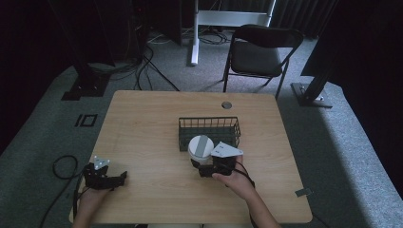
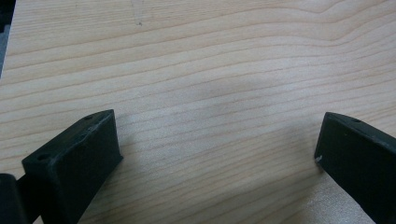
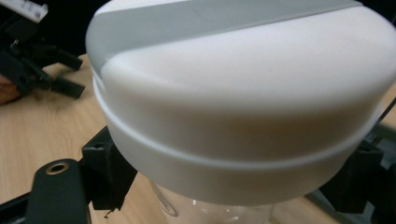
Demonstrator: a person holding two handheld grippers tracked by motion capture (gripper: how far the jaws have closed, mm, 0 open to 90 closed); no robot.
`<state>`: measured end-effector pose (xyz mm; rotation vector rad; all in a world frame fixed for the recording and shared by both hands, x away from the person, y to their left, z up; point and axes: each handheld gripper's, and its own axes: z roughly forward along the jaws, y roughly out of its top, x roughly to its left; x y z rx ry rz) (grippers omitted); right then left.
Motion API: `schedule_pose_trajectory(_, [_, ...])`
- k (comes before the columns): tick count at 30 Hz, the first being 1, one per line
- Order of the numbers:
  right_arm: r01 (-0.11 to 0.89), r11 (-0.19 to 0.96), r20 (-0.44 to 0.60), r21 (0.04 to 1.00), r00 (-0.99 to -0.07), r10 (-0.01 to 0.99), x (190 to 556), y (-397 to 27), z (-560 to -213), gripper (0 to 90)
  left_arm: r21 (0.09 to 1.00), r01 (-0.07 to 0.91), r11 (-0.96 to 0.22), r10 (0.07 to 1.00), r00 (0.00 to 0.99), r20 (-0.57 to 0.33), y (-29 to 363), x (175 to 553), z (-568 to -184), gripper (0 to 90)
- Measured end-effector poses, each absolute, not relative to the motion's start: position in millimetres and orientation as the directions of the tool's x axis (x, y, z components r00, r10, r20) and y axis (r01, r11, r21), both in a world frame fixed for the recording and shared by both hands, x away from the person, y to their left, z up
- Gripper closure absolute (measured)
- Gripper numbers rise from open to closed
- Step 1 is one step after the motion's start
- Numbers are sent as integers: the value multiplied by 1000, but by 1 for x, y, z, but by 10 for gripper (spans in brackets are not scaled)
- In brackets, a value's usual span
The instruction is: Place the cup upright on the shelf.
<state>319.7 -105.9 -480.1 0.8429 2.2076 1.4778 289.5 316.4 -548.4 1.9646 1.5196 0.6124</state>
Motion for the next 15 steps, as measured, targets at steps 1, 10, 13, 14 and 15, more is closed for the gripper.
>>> schedule_pose_trajectory(1, [278,276,36,920,-762,647,321,-106,-478,184,684,705,-187,969,247,10,316,290,-548,2])
schedule_pose_trajectory(10, [244,247,11,938,-732,681,332,-106,-454,184,685,704,-187,969,247,10,316,290,-548,2])
schedule_pose_trajectory(13, [237,236,2,942,-710,704,337,-106,-448,184,685,704,-187,969,247,11,316,290,-548,2])
schedule_pose_trajectory(14, [238,231,2,943,-700,714,339,-107,-446,184,685,704,-189,969,248,12,317,290,-548,2])
schedule_pose_trajectory(15, [238,231,2,943,-700,714,339,-107,-446,184,685,704,-189,969,248,12,317,290,-548,1])
